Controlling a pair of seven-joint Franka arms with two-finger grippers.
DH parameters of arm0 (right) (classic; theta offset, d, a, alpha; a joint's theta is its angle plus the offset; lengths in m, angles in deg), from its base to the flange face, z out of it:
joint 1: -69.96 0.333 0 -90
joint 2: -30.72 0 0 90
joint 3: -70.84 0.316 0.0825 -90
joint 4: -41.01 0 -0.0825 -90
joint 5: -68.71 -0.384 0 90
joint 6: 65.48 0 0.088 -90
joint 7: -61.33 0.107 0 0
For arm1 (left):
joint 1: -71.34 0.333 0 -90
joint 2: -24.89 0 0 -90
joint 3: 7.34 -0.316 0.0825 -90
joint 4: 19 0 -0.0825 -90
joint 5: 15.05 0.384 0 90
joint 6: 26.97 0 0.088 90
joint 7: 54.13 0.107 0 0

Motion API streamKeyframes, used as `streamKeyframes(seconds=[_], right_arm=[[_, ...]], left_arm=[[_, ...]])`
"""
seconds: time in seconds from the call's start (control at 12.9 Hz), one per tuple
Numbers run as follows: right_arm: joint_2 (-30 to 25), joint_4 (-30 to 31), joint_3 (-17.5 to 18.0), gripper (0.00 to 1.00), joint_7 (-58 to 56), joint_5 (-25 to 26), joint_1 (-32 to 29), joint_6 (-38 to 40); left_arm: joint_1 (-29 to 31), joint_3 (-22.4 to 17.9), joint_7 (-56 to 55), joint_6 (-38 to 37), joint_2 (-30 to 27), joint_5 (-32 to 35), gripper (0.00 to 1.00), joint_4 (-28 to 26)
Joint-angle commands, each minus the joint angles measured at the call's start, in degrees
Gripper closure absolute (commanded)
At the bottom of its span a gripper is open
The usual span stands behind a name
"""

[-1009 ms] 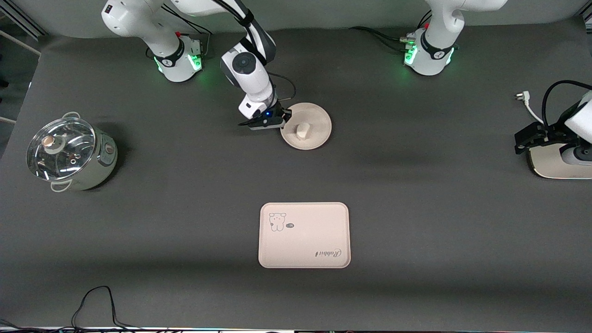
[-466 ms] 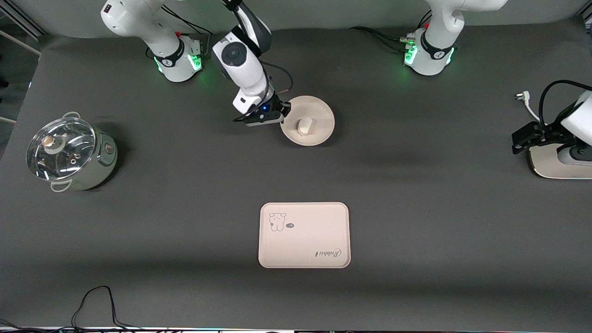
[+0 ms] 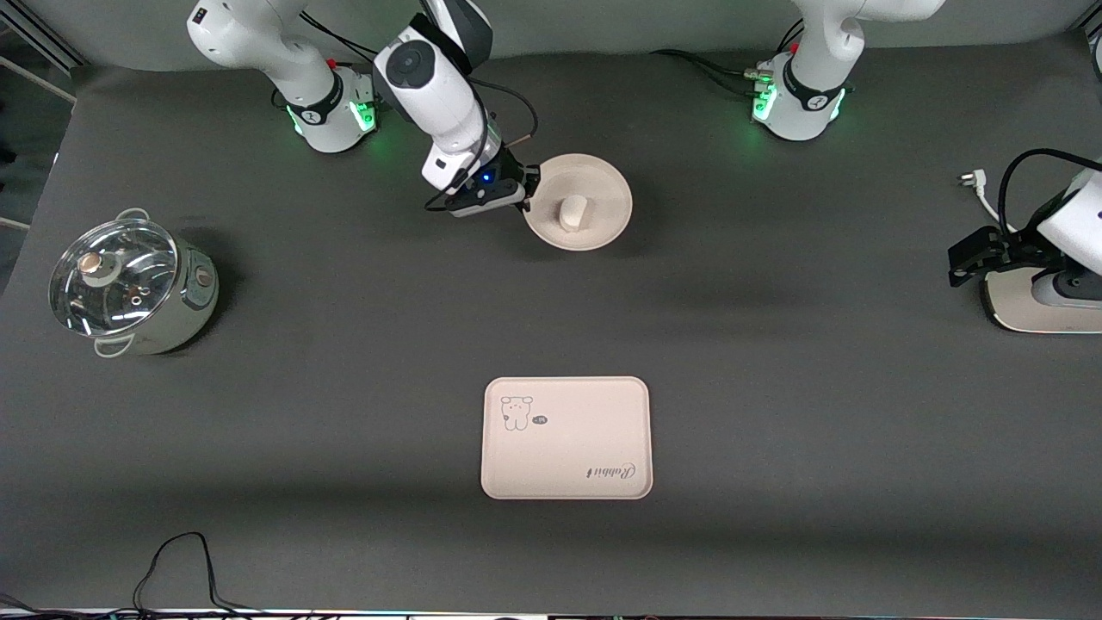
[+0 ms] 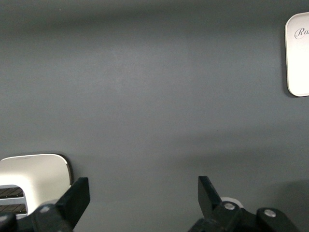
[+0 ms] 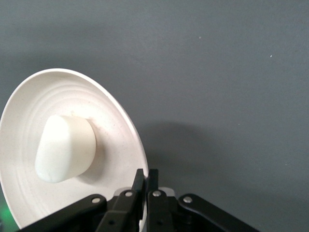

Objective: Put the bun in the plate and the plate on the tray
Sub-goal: 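Lift the plate with the right gripper and carry it over the tray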

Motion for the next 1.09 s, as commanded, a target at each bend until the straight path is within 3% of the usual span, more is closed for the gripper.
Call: streamKeyframes(seconds=[0.0, 0.16, 0.39, 1.01], right_arm=[[-1.3, -2.4, -0.2, 0.98, -2.6, -1.3, -1.3, 3.0], [2.5, -7.2, -0.2, 0.97, -3.9, -1.3, -3.6, 3.1], [13.7, -19.6, -0.2, 0.97, -5.7, -1.3, -8.4, 3.2], [40.5, -62.1, 0.4, 0.98, -8.1, -1.4, -21.4, 19.3]], left_arm=[[-0.5, -0.4, -0.3, -0.4, -0.8, -0.3, 0.0, -0.5], [-0.5, -0.4, -0.3, -0.6, -0.8, -0.3, 0.0, -0.4], [-0.6, -0.4, -0.4, -0.7, -0.8, -0.3, 0.0, -0.4], [-0.5, -0.4, -0.3, -0.8, -0.6, 0.3, 0.0, -0.4]])
